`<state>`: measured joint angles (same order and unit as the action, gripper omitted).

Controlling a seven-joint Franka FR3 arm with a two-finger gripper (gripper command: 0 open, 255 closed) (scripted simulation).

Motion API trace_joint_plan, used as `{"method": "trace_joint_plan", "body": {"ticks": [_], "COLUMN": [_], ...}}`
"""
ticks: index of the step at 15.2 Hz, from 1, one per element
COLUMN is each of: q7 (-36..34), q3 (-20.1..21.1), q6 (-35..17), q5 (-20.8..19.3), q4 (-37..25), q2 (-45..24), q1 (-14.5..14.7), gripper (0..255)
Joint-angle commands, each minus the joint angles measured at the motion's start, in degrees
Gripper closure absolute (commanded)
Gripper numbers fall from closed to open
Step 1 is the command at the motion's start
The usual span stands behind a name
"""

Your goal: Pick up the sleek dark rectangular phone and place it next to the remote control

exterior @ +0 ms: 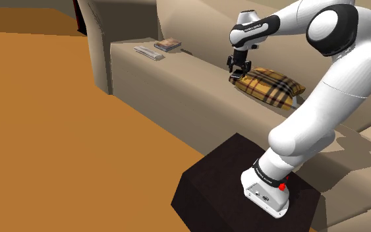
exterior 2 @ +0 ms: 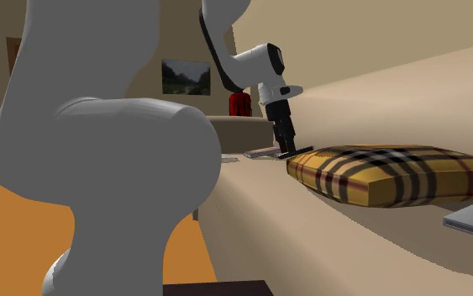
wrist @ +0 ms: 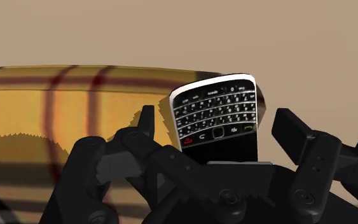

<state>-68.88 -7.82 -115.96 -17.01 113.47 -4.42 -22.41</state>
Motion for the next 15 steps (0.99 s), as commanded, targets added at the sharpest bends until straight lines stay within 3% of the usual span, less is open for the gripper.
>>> {"method": "trace_joint_plan", "body": {"ticks": [1,7,8,15], "q7": [0.0,0.0,0.0,0.0], "q3": [-0.1,-0.1,-0.1,-0.1], "q6": [-0.7,-0.7,-0.7,-0.7], "q5": [-0.1,-0.1,-0.1,-0.1], "q4": [0.5,0.5,0.5,0.5], "q2": [-0.2,-0.2,-0.2,-0.2], "q1": [-0.1,-0.1,-0.1,-0.1], "gripper": [0,0,255,255]}}
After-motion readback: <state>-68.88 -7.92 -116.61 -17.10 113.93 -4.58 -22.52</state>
